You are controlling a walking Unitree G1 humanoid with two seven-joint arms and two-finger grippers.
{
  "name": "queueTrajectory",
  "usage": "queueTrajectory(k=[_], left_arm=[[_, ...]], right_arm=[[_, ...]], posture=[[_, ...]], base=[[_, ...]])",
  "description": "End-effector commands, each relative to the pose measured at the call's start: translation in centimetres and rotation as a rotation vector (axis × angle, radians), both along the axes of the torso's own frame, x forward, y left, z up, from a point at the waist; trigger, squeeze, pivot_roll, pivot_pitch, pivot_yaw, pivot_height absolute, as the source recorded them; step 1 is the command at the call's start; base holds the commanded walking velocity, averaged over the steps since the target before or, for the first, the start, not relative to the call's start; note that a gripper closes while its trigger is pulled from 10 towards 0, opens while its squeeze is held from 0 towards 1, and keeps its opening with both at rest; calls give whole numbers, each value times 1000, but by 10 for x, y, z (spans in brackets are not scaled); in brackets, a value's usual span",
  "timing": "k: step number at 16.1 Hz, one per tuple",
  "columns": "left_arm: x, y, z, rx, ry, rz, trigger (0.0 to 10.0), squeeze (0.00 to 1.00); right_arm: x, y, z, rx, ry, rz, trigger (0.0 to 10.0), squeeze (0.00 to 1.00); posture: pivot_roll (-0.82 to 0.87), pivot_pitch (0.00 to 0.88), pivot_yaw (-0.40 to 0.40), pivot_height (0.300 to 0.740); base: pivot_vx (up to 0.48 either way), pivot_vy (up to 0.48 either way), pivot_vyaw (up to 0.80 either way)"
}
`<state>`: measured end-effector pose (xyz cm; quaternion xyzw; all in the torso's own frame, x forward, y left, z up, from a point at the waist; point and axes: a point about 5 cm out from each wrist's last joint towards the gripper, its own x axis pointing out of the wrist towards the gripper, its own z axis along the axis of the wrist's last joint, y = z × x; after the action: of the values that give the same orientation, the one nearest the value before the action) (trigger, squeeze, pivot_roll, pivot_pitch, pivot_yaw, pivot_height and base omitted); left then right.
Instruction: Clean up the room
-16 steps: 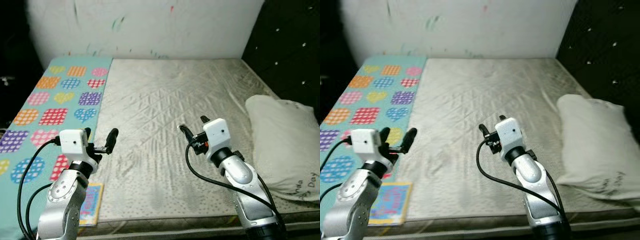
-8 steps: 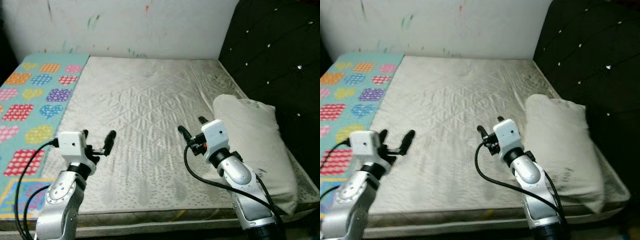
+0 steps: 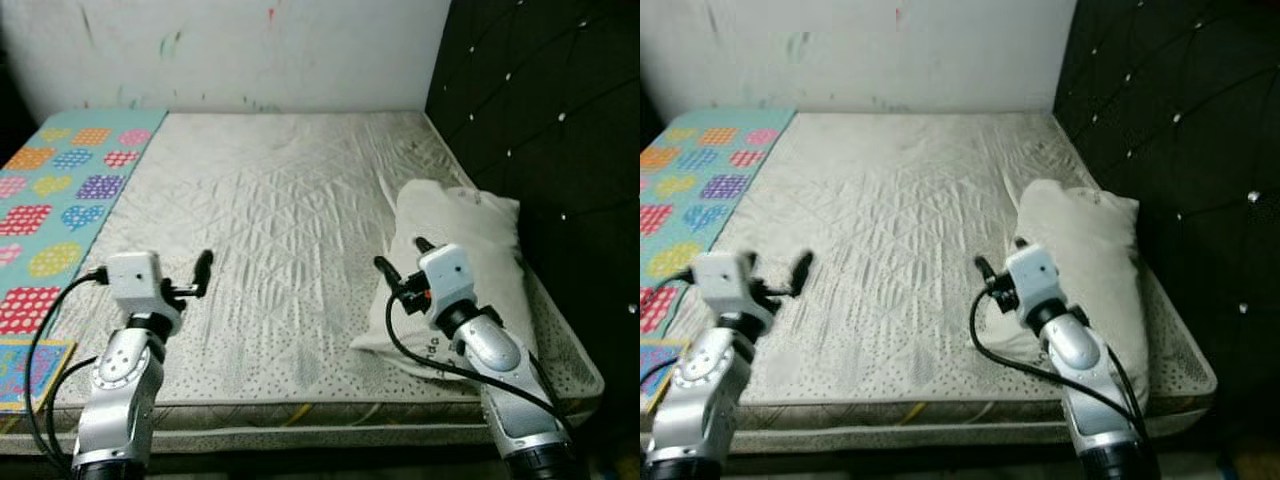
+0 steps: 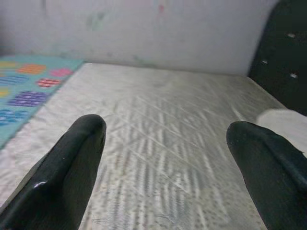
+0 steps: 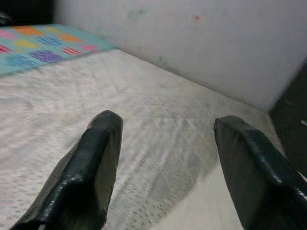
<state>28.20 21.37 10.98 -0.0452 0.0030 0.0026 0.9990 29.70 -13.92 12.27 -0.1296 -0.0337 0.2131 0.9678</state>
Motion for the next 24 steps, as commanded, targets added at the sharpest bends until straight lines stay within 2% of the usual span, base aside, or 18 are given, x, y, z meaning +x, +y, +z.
queueTrajectory(k=[1,6,8,9,12,16,18,21,24], left_arm=[[3,3,2,8,-7,19,10000,0],[-6,3,-8,10,12,40,10000,0],[-6,3,-8,12,8,39,10000,0],[-5,3,-8,10,7,41,10000,0],[2,2,-4,2,-8,37,10000,0],[7,-2,3,-4,-33,25,10000,0],[7,-1,2,-7,-33,27,10000,0],[9,0,6,21,-30,-5,10000,0],[11,3,11,35,-38,-7,10000,0]], right_arm=[[3,5,6,7,-24,35,10000,0],[10,12,10,39,-41,28,10000,0],[14,4,11,11,-77,-54,10000,0],[15,-2,12,-36,-102,-97,10000,0],[16,-27,14,-66,-119,-227,10000,0],[12,-27,15,-67,-127,-235,10000,0],[12,-26,20,-64,-153,-255,10000,0],[17,-37,44,-29,-234,-360,10000,0],[18,-37,53,-22,-257,-359,10000,0]], posture=[[-129,0,-23,740],[-109,0,-40,740],[-125,0,-43,740],[-131,0,-43,740],[-162,0,-36,740],[-180,0,-32,740],[-185,0,-18,740],[-180,0,-1,740],[-179,0,-2,740]], base=[[0,0,0],[0,0,0],[0,0,0],[0,0,0],[0,0,0],[0,0,0],[0,0,0],[0,0,0],[0,0,0]])
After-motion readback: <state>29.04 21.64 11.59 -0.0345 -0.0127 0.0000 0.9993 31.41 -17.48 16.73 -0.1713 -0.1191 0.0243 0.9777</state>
